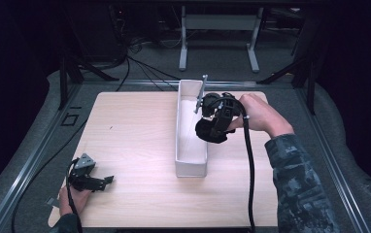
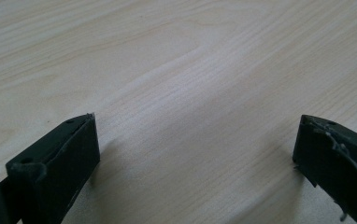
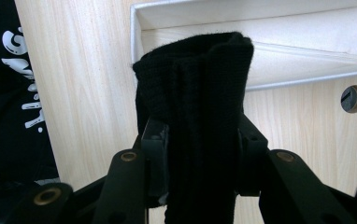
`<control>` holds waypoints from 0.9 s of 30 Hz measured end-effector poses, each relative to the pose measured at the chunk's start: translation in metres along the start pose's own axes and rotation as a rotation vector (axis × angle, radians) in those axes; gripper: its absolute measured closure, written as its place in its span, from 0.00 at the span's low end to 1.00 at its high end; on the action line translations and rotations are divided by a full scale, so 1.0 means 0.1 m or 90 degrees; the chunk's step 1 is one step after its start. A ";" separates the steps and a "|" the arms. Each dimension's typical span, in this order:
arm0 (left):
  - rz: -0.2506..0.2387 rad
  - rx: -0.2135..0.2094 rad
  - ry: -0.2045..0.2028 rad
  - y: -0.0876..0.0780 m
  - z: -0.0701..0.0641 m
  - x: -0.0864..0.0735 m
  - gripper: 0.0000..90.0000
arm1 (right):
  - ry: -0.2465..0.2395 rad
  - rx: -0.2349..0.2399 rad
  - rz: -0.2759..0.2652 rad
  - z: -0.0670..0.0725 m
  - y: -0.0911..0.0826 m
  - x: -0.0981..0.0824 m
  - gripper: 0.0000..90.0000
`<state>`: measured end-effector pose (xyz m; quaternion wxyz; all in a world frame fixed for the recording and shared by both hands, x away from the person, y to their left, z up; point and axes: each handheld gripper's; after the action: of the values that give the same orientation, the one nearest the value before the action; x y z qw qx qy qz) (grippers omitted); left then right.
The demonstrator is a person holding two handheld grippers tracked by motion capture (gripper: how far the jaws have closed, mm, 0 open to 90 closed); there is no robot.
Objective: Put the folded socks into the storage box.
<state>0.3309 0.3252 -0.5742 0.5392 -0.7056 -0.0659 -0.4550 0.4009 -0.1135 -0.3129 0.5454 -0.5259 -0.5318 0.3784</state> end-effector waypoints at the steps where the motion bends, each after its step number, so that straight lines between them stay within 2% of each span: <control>1: 0.000 0.000 0.000 0.00 0.00 0.00 0.00 | -0.001 0.000 0.002 0.00 0.01 0.02 0.71; 12: 0.000 0.000 0.000 0.00 0.00 0.00 0.00 | -0.022 0.017 0.009 0.06 0.15 0.28 0.71; 15: 0.000 0.000 0.000 0.00 0.00 0.00 0.00 | -0.023 0.024 -0.002 0.07 0.19 0.33 0.71; 27: 0.000 -0.001 -0.001 0.00 0.00 0.00 0.00 | -0.029 0.039 0.009 0.11 0.44 0.42 0.70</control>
<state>0.3309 0.3251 -0.5743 0.5387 -0.7063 -0.0658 -0.4545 0.4031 -0.0636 -0.3497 0.5462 -0.5041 -0.5283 0.4105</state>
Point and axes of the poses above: each handheld gripper's, and its own axes: y roughly forward along the jaws, x roughly out of its top, z roughly to its left
